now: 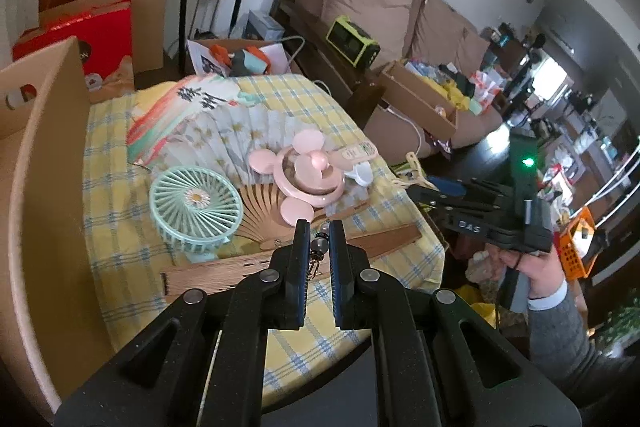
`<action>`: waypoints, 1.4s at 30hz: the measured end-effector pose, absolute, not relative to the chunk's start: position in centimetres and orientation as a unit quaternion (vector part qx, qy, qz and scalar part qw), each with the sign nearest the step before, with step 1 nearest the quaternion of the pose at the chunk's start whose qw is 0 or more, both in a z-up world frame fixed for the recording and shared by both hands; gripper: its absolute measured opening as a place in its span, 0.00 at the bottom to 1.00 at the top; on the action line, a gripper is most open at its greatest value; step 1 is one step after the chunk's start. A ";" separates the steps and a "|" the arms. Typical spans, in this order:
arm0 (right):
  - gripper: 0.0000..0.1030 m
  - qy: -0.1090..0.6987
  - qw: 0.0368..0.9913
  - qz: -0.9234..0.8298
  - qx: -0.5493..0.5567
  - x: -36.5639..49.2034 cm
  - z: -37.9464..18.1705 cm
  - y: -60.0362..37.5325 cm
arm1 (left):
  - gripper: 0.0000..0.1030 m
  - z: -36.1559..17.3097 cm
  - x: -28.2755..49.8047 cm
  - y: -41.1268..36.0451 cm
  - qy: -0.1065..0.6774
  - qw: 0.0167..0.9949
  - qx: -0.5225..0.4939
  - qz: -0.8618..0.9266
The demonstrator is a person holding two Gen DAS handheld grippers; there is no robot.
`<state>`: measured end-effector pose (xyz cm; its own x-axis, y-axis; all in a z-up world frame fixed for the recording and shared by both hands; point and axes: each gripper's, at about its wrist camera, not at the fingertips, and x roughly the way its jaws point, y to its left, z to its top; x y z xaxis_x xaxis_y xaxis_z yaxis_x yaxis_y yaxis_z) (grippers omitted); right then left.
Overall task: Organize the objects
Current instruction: 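Carry the keychain with the left tool while the right tool carries the clip into the box, releasing both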
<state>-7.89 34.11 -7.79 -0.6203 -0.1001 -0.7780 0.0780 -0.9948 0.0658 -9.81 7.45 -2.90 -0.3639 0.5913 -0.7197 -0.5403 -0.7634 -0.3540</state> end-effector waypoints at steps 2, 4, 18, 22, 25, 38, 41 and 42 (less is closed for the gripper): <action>0.40 -0.011 0.058 -0.903 0.426 -7.6 -6.6 33.3 | 0.08 -2.1 -9.8 6.8 -0.031 0.339 -0.442 0.830; 0.40 -0.008 0.068 -0.904 0.421 -7.5 -5.4 32.2 | 0.08 -1.4 -9.7 6.2 -0.034 0.336 -0.438 0.834; 0.40 0.019 0.140 -0.910 0.391 -7.4 -0.2 22.7 | 0.08 1.9 -9.1 -1.6 -0.053 0.254 -0.413 0.873; 0.40 0.016 0.151 -0.910 0.386 -7.7 0.5 20.4 | 0.08 2.2 -9.0 -4.0 -0.053 0.222 -0.410 0.883; 0.40 0.016 0.156 -0.911 0.382 -7.9 1.0 19.0 | 0.08 2.3 -8.8 -5.7 -0.058 0.198 -0.406 0.890; 0.40 0.022 0.189 -0.911 0.367 -9.2 2.8 12.1 | 0.08 2.0 -7.9 -10.4 -0.064 0.119 -0.397 0.908; 0.40 0.026 0.204 -0.908 0.366 -9.4 3.0 9.8 | 0.08 1.9 -7.9 -11.6 -0.068 0.109 -0.397 0.909; 0.40 0.027 0.209 -0.906 0.366 -9.5 2.9 9.1 | 0.08 1.8 -8.0 -12.0 -0.070 0.105 -0.398 0.909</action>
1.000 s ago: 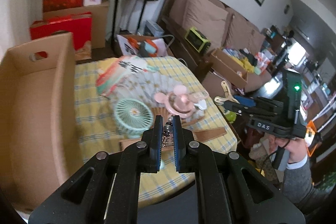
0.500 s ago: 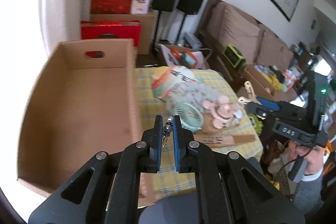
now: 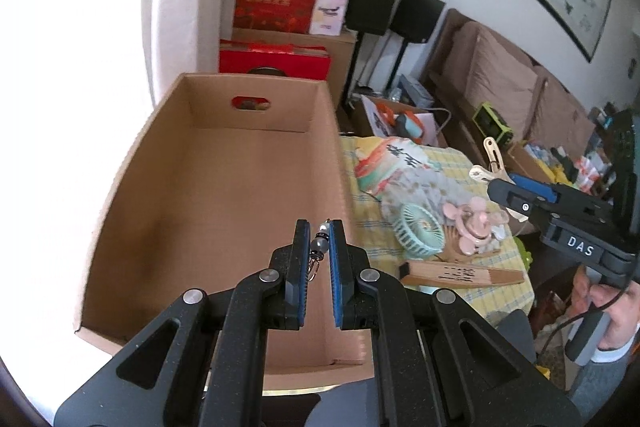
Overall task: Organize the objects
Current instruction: 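Carry the keychain with the left tool while the right tool carries the clip into the box, releasing both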
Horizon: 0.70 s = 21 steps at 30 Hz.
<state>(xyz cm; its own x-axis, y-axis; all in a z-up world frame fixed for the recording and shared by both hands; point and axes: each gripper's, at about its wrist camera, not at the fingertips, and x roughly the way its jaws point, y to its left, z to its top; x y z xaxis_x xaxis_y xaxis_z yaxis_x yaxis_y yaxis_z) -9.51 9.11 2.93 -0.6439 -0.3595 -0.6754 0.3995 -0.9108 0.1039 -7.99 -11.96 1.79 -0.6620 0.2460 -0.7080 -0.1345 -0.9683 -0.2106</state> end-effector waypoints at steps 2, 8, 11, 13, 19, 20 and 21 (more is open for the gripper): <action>0.40 0.031 0.224 -0.902 0.369 -9.7 2.7 7.3 | 0.08 1.5 -8.0 -12.8 -0.071 0.094 -0.399 0.909; 0.40 0.041 0.259 -0.888 0.376 -10.2 1.8 2.5 | 0.08 0.4 -8.2 -15.3 -0.075 0.068 -0.406 0.908; 0.40 0.047 0.273 -0.883 0.379 -10.5 1.3 0.5 | 0.08 -0.3 -8.5 -16.4 -0.082 0.057 -0.411 0.906; 0.40 0.049 0.279 -0.880 0.381 -10.7 0.9 -0.6 | 0.08 -0.9 -8.7 -17.1 -0.087 0.050 -0.413 0.905; 0.40 0.051 0.286 -0.874 0.389 -11.5 -0.3 -2.9 | 0.08 -2.1 -9.3 -18.0 -0.083 0.037 -0.420 0.903; 0.40 0.051 0.286 -0.874 0.391 -11.6 -0.5 -3.0 | 0.08 -2.3 -9.3 -18.1 -0.082 0.035 -0.421 0.902; 0.40 0.050 0.286 -0.873 0.393 -11.8 -0.8 -3.2 | 0.08 -2.5 -9.4 -18.2 -0.081 0.034 -0.423 0.902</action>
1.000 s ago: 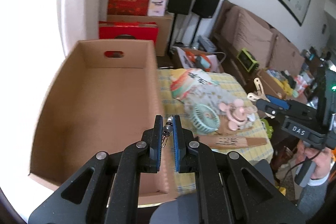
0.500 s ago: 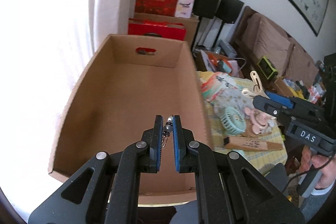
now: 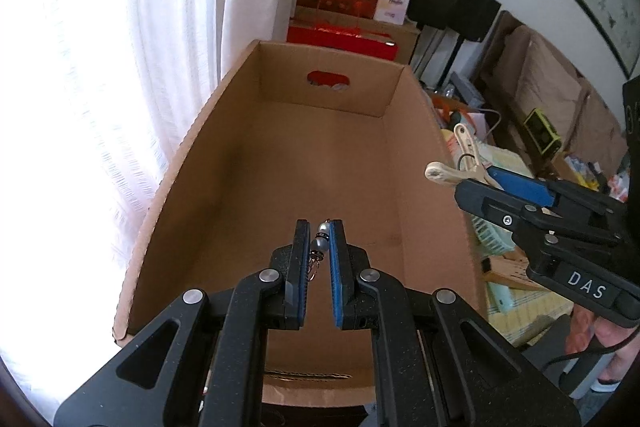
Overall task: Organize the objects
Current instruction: 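Carry the keychain with the left tool while the right tool carries the clip into the box, releasing both, then withdraw both open tools from the box back over the table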
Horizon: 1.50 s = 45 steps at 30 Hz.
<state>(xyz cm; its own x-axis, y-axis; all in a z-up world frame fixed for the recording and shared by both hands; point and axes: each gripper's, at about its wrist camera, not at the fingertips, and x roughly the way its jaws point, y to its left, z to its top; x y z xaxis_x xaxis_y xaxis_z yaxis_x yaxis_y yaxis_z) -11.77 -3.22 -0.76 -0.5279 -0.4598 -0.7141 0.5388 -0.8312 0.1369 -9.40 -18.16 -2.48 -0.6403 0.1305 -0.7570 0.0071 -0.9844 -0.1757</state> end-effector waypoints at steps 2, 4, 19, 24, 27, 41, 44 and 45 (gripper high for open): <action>0.40 0.051 0.286 -0.871 0.396 -12.0 -1.1 -3.6 | 0.08 -2.9 -9.6 -18.4 -0.082 0.033 -0.426 0.900; 0.40 0.054 0.287 -0.870 0.398 -12.3 -1.6 -4.0 | 0.08 -3.4 -9.9 -18.5 -0.083 0.032 -0.429 0.899; 0.48 0.055 0.287 -0.869 0.399 -13.4 -3.0 -4.9 | 0.38 -4.8 -10.4 -19.3 -0.085 0.012 -0.440 0.894; 0.49 0.051 0.278 -0.875 0.394 -13.1 -2.2 -3.8 | 0.66 -4.5 -10.1 -19.7 -0.105 0.009 -0.433 0.895; 0.51 0.045 0.272 -0.878 0.392 -13.0 -1.8 -2.9 | 0.68 -4.3 -10.0 -19.9 -0.108 0.007 -0.433 0.895; 0.84 0.044 0.240 -0.895 0.373 -12.1 0.0 0.7 | 1.00 -2.3 -9.5 -18.1 -0.079 0.001 -0.416 0.906; 0.85 0.038 0.234 -0.894 0.380 -12.0 -0.2 1.9 | 1.00 -2.0 -9.3 -17.5 -0.076 0.004 -0.415 0.906; 0.86 0.039 0.230 -0.894 0.383 -11.9 -0.2 2.2 | 1.00 -1.9 -9.2 -17.3 -0.077 0.007 -0.415 0.907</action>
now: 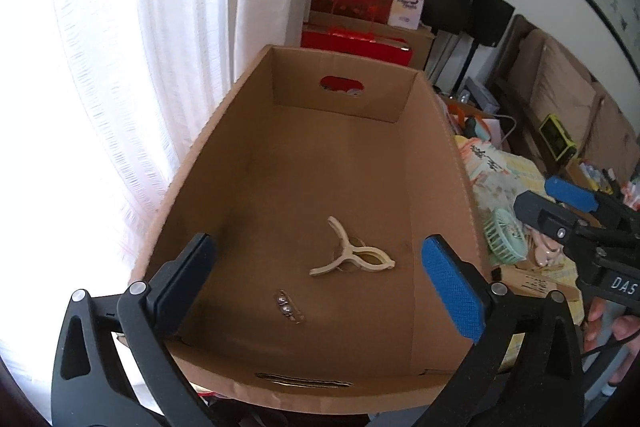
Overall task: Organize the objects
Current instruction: 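Withdraw both open tools from the box back over the table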
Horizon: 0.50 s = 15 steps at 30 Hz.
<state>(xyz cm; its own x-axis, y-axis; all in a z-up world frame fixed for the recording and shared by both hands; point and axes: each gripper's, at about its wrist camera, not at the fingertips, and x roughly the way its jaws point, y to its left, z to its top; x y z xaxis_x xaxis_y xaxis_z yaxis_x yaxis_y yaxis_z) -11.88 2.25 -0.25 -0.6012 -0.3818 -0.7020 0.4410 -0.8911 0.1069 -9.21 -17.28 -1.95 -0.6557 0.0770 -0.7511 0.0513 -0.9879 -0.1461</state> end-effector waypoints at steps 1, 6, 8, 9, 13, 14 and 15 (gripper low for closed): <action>0.86 0.039 0.227 -0.894 0.384 -11.8 -0.3 2.6 | 1.00 -1.9 -9.3 -17.0 -0.078 0.010 -0.415 0.906; 0.95 0.036 0.208 -0.900 0.381 -11.0 0.0 4.9 | 1.00 -1.6 -9.0 -15.9 -0.077 0.018 -0.413 0.907; 0.97 0.035 0.199 -0.903 0.379 -10.7 0.1 5.9 | 1.00 -1.4 -8.9 -15.4 -0.074 0.018 -0.411 0.908; 0.97 0.034 0.194 -0.905 0.378 -10.6 0.3 6.5 | 1.00 -1.2 -8.8 -15.2 -0.074 0.018 -0.409 0.909; 1.00 0.023 0.179 -0.909 0.375 -10.2 0.8 9.2 | 1.00 -0.7 -8.6 -14.4 -0.082 0.023 -0.405 0.910; 1.00 0.022 0.174 -0.910 0.374 -10.1 0.9 9.8 | 1.00 -0.6 -8.6 -14.2 -0.082 0.025 -0.404 0.911; 1.00 0.021 0.169 -0.912 0.374 -10.0 1.1 10.4 | 1.00 -0.6 -8.5 -13.8 -0.081 0.029 -0.405 0.910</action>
<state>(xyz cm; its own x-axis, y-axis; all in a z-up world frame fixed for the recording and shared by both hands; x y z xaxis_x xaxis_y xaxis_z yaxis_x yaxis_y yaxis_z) -9.95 10.42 1.06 -0.6639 -0.2920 -0.6884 0.3235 -0.9421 0.0876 -8.54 -13.79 -0.57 -0.6705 0.1178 -0.7325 0.0128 -0.9853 -0.1701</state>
